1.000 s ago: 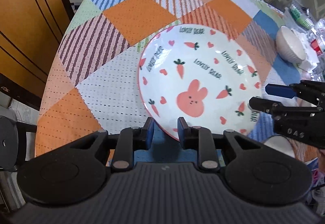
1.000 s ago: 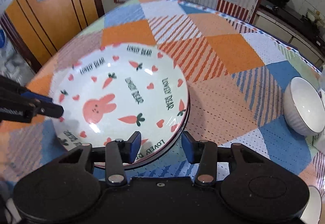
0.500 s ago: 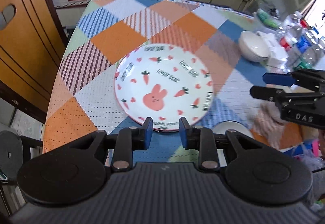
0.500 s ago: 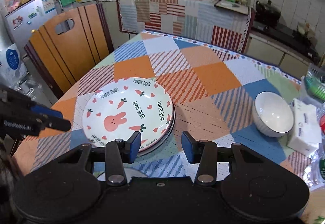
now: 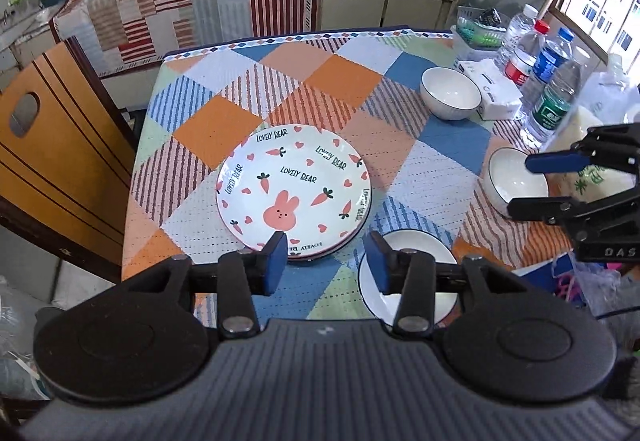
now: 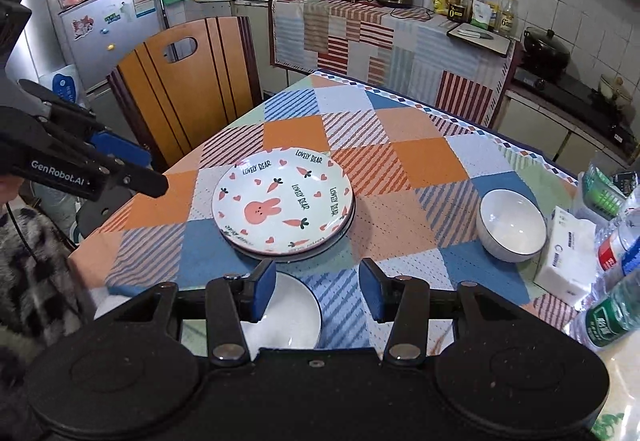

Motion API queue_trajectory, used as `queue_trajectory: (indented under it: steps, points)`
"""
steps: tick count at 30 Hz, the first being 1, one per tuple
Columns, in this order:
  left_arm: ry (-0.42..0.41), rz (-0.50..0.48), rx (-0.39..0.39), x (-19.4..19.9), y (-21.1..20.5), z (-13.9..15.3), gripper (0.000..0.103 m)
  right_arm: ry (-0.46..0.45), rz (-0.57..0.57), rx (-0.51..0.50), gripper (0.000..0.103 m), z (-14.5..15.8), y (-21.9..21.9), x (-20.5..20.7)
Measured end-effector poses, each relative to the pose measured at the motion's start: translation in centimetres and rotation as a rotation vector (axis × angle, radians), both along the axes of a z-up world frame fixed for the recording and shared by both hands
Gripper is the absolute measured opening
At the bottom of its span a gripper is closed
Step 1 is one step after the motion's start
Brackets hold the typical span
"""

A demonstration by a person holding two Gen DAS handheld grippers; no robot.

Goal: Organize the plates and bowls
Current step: 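Move both grippers to the rim of a white black-rimmed bowl, then close both grippers on the bowl rim and lift the bowl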

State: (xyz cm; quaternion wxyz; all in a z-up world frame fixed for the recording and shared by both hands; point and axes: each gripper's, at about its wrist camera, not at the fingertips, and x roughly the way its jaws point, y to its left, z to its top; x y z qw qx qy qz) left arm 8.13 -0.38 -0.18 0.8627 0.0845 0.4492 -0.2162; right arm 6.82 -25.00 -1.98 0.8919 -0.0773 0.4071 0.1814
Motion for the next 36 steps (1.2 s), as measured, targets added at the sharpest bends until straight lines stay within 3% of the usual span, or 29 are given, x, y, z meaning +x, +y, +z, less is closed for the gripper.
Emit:
queue_trajectory:
  steps: [9,17,19,27,33,36]
  points:
    - [0.075,-0.055,-0.061,-2.2,-1.5,-0.5,0.064,-0.026,0.013,0.026,0.07,0.3,-1.8,-2.6]
    - [0.134,-0.083,0.008,-2.6,-3.0,-3.9,0.077,0.015,-0.016,0.018,0.077,-3.1,-2.8,-3.5]
    - [0.156,-0.083,0.022,-2.5,-3.1,-5.1,0.081,0.022,-0.011,0.035,0.097,-3.9,-2.9,-3.6]
    - [0.122,-0.127,0.031,-2.7,-3.2,-8.4,0.091,0.047,0.011,0.128,0.097,-8.3,-2.3,-3.1]
    - [0.146,-0.112,0.045,-1.8,-3.9,-11.1,0.092,0.087,0.098,0.118,0.097,-12.3,-0.4,-2.7]
    - [0.175,-0.102,0.01,-1.2,-4.0,-12.4,0.092,0.097,0.128,0.1,0.097,-13.9,0.8,-2.4]
